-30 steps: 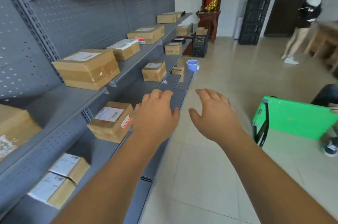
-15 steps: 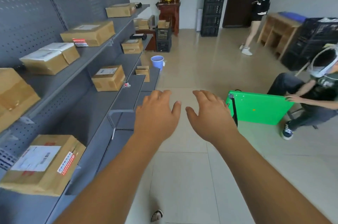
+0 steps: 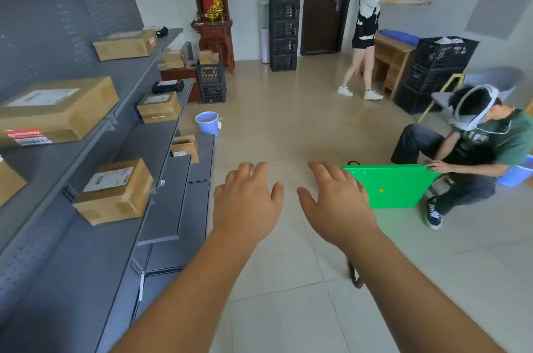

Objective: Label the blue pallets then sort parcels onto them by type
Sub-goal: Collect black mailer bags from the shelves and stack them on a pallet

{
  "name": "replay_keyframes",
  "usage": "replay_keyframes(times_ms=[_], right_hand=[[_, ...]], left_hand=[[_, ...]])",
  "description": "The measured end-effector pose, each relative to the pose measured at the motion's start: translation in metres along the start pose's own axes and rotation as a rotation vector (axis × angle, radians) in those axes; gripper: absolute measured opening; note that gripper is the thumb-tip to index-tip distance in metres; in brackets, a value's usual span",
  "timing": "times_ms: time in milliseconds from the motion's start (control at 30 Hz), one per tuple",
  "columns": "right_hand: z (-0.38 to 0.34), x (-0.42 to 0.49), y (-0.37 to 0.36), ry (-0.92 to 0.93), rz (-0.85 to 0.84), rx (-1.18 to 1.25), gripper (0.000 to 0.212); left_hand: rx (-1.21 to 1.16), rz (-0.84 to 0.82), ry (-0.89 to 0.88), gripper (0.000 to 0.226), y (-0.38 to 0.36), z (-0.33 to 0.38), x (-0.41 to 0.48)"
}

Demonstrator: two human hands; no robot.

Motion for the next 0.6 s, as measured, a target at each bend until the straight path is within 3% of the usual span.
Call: replay_keyframes(times_ms=[300, 600], right_hand=[[0.016, 0.155, -0.017, -0.03, -0.01, 0.022, 0.06], [0.026, 0.349, -0.019, 0.131, -0.11, 0.109, 0.061]], left_hand=[[0.027, -0.041, -0.022, 0.05, -0.032, -0.015, 0.153], [-0.034, -0.006, 0.124, 0.05, -0.048, -0.032, 0.322]])
Point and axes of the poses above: each hand's wrist, its own x-axis towards the middle knuckle, its own y-axis out of the back of the hand, z = x × y, the point moved 2 cm from there along x, towards the middle knuckle, and after that the axes turned 9 degrees about -z, right-handed, at the moved point
